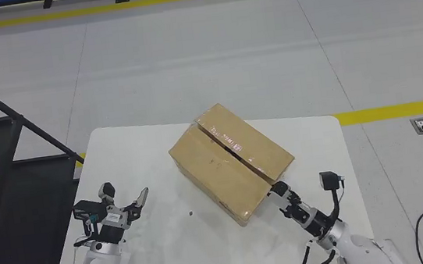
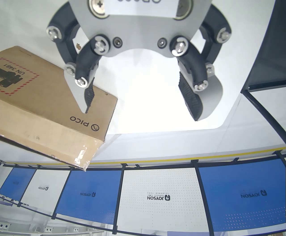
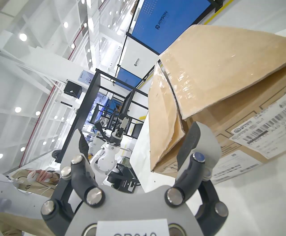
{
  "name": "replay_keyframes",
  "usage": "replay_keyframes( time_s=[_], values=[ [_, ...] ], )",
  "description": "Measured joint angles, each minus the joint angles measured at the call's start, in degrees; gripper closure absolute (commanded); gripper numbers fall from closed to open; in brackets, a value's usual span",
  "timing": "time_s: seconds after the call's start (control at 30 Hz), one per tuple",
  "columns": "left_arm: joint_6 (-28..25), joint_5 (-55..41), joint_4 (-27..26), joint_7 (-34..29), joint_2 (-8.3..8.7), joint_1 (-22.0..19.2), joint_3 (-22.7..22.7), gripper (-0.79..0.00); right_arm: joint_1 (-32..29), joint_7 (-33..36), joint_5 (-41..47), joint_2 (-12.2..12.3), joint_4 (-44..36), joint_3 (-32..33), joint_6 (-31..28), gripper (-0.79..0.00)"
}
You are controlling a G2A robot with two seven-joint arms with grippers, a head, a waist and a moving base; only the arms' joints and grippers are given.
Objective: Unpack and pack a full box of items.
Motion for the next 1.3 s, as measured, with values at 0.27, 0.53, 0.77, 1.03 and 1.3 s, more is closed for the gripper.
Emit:
replay_keyframes(
  time_s=[0.27,0.53,0.77,1.03,1.3],
  values=[
    [0.0,0.0,0.0,0.0,0.0,0.0,0.0,-0.785,2.7,2.34,0.0,-0.17,1.46,-2.19,0.9,-0.542],
    [0.0,0.0,0.0,0.0,0.0,0.0,0.0,-0.785,4.35,-0.16,-6.79,-0.58,0.78,-5.23,1.96,-0.028],
    [0.0,0.0,0.0,0.0,0.0,0.0,0.0,-0.785,5.41,-0.31,-8.46,-0.77,1.24,-6.75,1.47,0.0],
    [0.0,0.0,0.0,0.0,0.0,0.0,0.0,-0.785,4.7,1.71,-9.0,-0.32,1.58,-5.94,-3.45,0.0],
    [0.22,0.07,-0.14,-0.44,-0.01,-0.06,0.05,-0.785,2.03,0.88,-12.25,0.41,0.61,-3.24,-7.24,-0.785]
  ],
)
